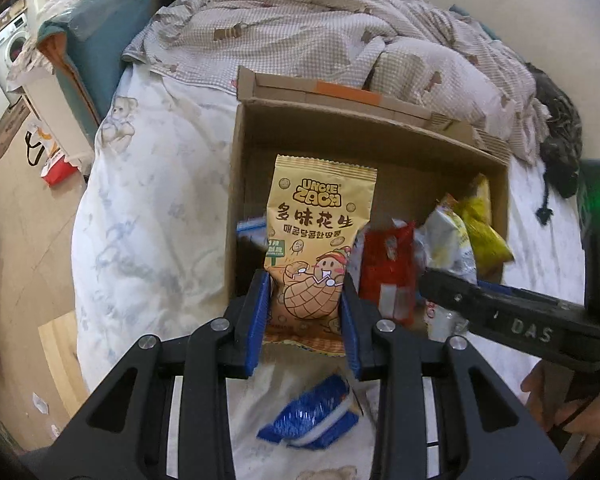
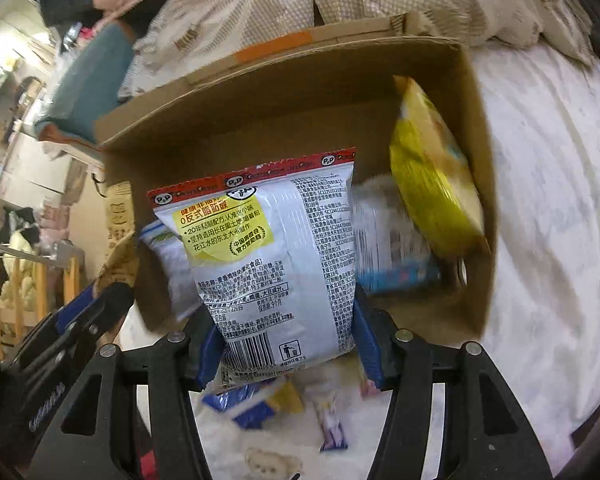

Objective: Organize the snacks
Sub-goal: 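Lower both packets into the box and open both tools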

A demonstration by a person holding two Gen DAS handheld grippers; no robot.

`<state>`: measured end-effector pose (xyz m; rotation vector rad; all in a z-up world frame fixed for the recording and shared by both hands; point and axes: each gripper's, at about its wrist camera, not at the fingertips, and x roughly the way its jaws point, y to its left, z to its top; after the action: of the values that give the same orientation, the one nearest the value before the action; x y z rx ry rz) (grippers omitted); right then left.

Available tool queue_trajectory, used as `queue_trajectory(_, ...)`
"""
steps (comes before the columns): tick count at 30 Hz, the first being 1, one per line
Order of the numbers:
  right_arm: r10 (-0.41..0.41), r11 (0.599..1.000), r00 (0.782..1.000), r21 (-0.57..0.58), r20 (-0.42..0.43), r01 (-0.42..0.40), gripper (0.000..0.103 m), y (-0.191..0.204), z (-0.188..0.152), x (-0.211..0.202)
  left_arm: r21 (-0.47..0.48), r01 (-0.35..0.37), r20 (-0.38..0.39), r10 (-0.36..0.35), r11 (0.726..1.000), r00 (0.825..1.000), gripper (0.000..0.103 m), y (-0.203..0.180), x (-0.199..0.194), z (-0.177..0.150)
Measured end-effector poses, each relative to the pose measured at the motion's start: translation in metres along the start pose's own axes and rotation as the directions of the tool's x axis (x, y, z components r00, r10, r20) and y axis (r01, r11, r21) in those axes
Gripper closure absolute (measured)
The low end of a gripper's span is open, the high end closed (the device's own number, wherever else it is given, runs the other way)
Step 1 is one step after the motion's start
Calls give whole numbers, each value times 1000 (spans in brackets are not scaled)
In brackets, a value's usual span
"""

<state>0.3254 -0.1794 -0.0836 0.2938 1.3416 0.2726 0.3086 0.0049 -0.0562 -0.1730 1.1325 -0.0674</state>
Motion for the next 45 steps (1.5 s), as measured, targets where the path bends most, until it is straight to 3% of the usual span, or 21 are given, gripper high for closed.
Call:
queue_trajectory(6, -23, 999, 999, 32, -36, 24, 39, -2, 44, 20, -19, -21, -32, 20, 1000, 999, 73, -6, 25, 21)
queue_trajectory(9, 62, 996, 998, 62, -20, -61, 27, -8, 55, 18, -27, 1, -46, -2, 1000, 999, 72, -7, 31, 27)
queue_trajectory(10, 59, 997, 998, 58, -8, -58, 24, -10, 56, 16, -19, 2, -46, -3, 1000, 999, 66, -8, 31, 27)
queue_trajectory(11, 52, 997, 998, 49, 23, -53, 23, -12, 56, 10, -16, 4, -42, -5, 1000, 999, 50, -8, 30, 27)
queue_trajectory(13, 88, 994, 994, 53, 61, -91, 22, -19, 54, 0, -19, 8, -21, -9, 1000, 1000, 28, -7, 26, 26)
queue_trajectory(14, 109, 992, 992, 63, 69, -114, 21, -21, 54, -4, -21, 17, -12, -17, 1000, 1000, 25, -7, 23, 26)
queue_trajectory(16, 155, 983, 984, 82, 88, -162, 21, -27, 54, -11, -10, 24, -16, -24, 1000, 1000, 25, -11, 22, 25)
queue_trajectory(24, 177, 984, 979, 15, 97, -179, 21, -25, 42, -31, -10, 14, -5, -14, 1000, 1000, 25, -6, 7, 16)
queue_trajectory(45, 104, 994, 987, 7, 124, -106, 21, -50, -45, -64, 31, -9, 29, 8, 999, 1000, 25, 8, -34, -43)
